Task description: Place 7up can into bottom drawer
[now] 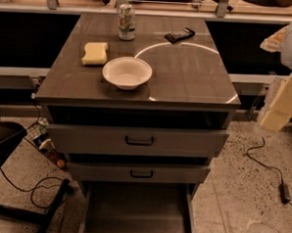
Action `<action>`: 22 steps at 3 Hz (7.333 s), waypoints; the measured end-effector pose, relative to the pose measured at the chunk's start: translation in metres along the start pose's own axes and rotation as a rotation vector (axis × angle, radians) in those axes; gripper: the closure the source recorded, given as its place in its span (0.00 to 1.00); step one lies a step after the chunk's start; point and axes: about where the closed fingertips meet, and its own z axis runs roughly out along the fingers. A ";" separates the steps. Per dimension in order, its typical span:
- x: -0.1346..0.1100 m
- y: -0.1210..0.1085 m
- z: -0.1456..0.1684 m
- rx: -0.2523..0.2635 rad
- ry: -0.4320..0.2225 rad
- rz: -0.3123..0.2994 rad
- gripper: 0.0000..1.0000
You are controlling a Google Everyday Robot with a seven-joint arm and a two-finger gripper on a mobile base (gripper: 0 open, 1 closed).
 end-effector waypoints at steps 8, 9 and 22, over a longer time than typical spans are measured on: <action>-0.112 -0.275 0.031 0.438 -0.845 0.286 0.00; -0.144 -0.307 0.082 0.402 -0.891 0.356 0.00; -0.366 -0.379 0.307 0.188 -1.184 0.557 0.62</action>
Offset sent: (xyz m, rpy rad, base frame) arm 0.0215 -0.0103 0.0317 0.0987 -0.2375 -0.0325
